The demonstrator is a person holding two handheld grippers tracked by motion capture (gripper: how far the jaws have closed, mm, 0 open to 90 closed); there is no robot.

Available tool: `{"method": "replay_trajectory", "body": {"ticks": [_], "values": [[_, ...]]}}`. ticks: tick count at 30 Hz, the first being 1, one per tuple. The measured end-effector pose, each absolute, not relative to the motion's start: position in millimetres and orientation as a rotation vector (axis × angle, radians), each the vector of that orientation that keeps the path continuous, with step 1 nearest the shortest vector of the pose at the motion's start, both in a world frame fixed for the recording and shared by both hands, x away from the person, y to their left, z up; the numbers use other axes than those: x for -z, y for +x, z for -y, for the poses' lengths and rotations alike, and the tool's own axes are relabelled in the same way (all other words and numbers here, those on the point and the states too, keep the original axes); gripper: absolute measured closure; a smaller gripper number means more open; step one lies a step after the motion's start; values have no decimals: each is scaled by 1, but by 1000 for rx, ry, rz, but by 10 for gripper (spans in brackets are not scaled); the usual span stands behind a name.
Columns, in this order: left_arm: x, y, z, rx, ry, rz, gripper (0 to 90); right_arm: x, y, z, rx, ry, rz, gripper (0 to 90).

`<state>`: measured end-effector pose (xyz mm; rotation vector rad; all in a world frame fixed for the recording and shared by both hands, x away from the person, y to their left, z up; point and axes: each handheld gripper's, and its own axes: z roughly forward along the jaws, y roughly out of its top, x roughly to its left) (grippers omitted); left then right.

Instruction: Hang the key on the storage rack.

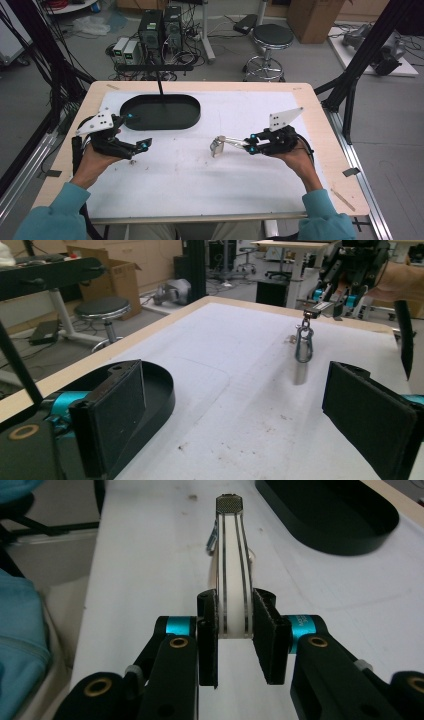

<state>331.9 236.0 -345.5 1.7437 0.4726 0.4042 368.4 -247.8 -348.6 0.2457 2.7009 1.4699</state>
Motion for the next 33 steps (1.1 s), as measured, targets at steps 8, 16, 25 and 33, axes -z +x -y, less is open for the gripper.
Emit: {"method": "replay_trajectory", "body": {"ticks": [8,16,25,33], "values": [[328,340,-225,-377,1819,-409,106,339,373,221,-1503,145,-2710,749],[306,345,-207,-356,1908,-318,109,332,376,198,-1511,74,-2718,748],[290,350,-185,-305,2009,-227,109,327,377,181,-1507,-2,-2720,748],[288,355,-170,-234,2076,-171,114,321,379,167,-1479,-35,-2743,748]]}}
